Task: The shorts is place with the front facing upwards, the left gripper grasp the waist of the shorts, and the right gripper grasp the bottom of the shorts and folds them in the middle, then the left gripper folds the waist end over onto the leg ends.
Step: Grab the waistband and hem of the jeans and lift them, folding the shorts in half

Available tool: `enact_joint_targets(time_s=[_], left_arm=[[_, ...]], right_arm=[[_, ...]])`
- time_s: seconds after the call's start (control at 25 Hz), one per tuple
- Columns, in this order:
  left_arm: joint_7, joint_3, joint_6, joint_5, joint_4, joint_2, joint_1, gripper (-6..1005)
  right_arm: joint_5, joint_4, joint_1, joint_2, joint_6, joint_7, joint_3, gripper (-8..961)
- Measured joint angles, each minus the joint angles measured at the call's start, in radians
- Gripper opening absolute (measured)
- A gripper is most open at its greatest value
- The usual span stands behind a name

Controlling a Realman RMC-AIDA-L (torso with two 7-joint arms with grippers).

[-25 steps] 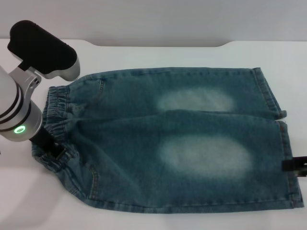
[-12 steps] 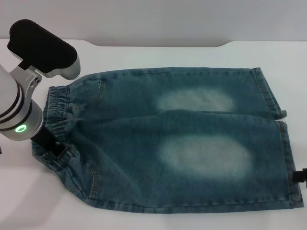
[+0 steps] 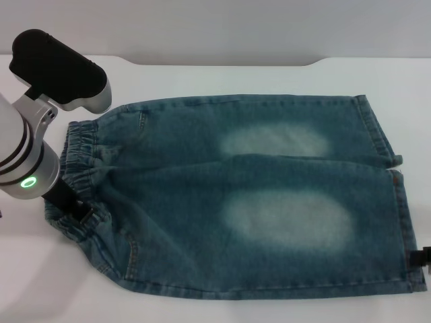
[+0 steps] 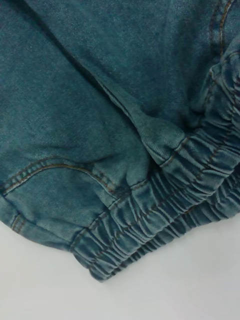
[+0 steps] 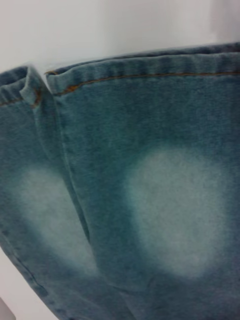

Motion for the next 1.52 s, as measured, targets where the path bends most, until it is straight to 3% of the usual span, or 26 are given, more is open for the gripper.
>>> enact_joint_targets(time_s=[0.72, 1.52], left_arm=[[0.000, 0.007, -0.002, 0.000, 0.003, 0.000, -0.005, 46], [0.004, 0.009, 0.000, 0.000, 0.016, -0.002, -0.009, 46]], right_arm=[[-0.001, -0.108, 0.033, -0.002, -0.036, -0.038, -0.002, 504], [0.003, -0.122, 0.050, 0.000, -0.045, -0.060, -0.041, 486]])
